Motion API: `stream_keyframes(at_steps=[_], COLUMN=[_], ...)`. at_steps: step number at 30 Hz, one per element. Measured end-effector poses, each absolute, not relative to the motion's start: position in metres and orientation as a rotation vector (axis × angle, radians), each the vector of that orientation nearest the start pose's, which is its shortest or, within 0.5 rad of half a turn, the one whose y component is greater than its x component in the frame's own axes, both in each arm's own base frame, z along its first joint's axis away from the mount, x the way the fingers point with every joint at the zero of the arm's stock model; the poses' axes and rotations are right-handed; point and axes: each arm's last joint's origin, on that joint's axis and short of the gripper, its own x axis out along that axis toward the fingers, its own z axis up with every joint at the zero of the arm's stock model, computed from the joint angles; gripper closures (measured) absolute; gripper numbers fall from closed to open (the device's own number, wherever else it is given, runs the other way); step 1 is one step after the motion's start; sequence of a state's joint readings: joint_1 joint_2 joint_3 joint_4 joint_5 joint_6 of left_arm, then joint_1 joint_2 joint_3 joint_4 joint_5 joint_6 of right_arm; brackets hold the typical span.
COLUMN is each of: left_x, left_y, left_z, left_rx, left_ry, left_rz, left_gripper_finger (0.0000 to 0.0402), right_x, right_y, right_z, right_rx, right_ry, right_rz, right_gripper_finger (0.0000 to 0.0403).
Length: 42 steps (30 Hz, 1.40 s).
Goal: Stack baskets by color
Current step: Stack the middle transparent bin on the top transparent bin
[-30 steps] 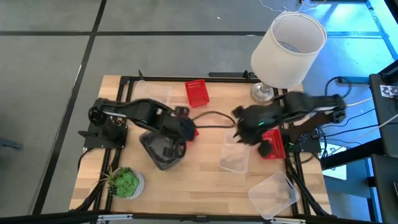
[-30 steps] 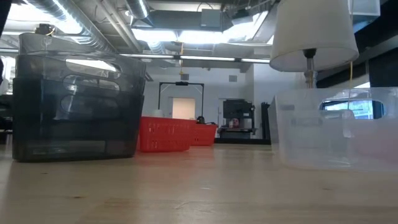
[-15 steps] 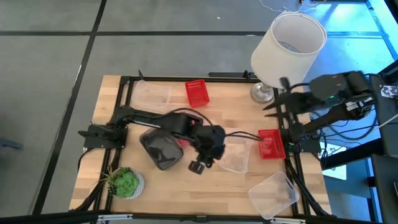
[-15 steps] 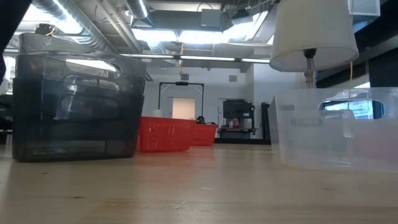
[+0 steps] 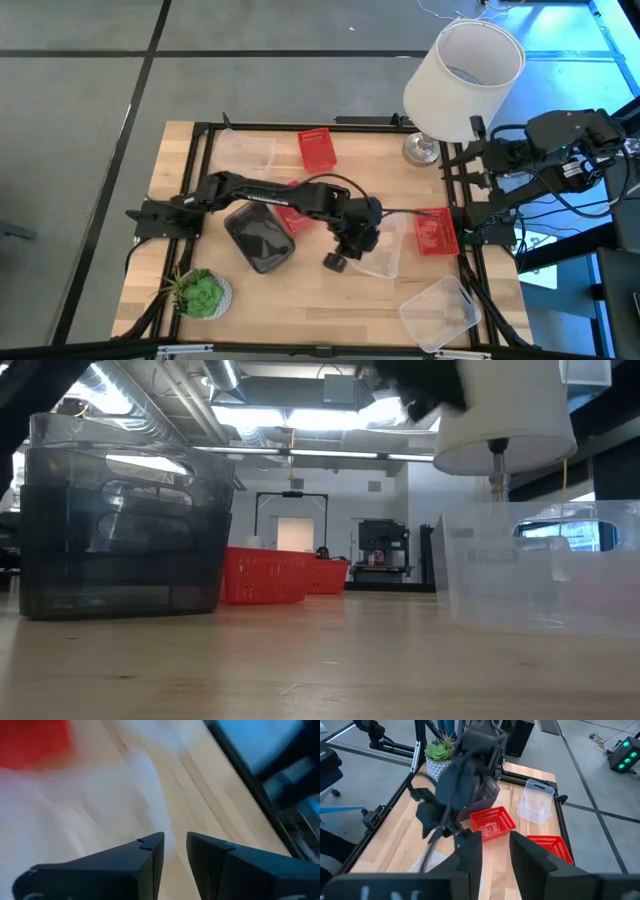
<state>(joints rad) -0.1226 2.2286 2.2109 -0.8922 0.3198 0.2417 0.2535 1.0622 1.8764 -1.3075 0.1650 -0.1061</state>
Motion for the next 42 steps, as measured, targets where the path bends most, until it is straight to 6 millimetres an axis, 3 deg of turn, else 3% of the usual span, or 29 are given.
stream_keyframes(at_steps=[7, 14, 30, 42], left_x=[0.500, 0.502, 0.506, 0.513], left_y=[-0.089, -0.103, -0.101, -0.100], left_z=[0.253, 0.234, 0.230, 0.207], left_rx=[0.189, 0.235, 0.291, 0.304], left_ry=[0.870, 0.905, 0.891, 0.929], left_rz=[-0.538, -0.560, -0.506, -0.477], left_gripper_finger=[0.0327, 0.0327, 0.0327, 0.0327], right_x=[0.101, 0.099, 0.099, 0.099], right_y=[0.021, 0.021, 0.021, 0.021], right_z=[0.507, 0.506, 0.505, 0.505], right_rx=[-0.213, -0.217, -0.222, -0.223], right_ry=[0.488, 0.497, 0.504, 0.505], right_rz=[0.113, 0.114, 0.115, 0.116], right_gripper_finger=[0.0305, 0.0305, 0.0305, 0.0305])
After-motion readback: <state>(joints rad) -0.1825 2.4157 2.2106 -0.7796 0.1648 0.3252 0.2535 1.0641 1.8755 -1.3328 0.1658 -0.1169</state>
